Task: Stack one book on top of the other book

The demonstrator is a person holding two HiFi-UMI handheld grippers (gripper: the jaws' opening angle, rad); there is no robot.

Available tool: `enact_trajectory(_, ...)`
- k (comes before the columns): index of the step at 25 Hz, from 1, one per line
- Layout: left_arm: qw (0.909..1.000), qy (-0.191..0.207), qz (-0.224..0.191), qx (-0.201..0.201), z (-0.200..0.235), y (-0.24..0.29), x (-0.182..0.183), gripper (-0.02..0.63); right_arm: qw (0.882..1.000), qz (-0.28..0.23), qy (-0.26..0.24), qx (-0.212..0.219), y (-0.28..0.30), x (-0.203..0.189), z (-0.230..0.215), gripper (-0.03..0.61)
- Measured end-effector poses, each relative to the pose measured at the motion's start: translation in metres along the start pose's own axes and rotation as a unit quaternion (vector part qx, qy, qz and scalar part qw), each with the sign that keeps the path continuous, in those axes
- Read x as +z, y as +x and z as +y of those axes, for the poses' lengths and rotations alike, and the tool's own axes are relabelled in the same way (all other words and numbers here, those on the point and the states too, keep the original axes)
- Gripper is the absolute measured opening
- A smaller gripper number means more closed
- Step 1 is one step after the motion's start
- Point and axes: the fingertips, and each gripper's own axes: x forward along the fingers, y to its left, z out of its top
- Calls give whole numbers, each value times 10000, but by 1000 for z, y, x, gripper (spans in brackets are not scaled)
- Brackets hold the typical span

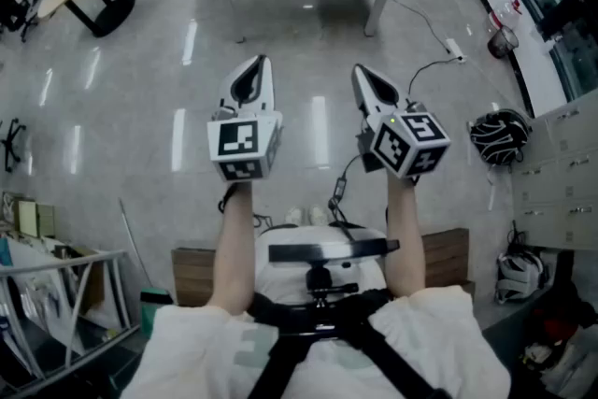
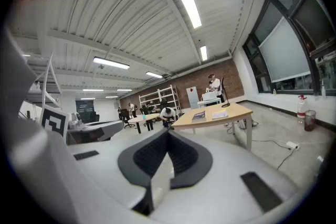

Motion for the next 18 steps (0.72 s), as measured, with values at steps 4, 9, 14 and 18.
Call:
enact_trajectory(4,10000,-33,-37,-8,-6,10,2,12,9999,-136,59,37,2,0,-14,-2)
enact_trajectory(9,9998,-174,-27,-8,-22,19,2,12,9996,-158,157,152,-2,-2,-29,-3)
enact_trajectory(14,9998,-140,36,98,-40,29,11,12,9990,-245,194,313,-2,7,-49,-3)
enact_trajectory(18,9983,-516,28,271,-38,34,7,12,9988,-243,231,353,1,8,-67,-3)
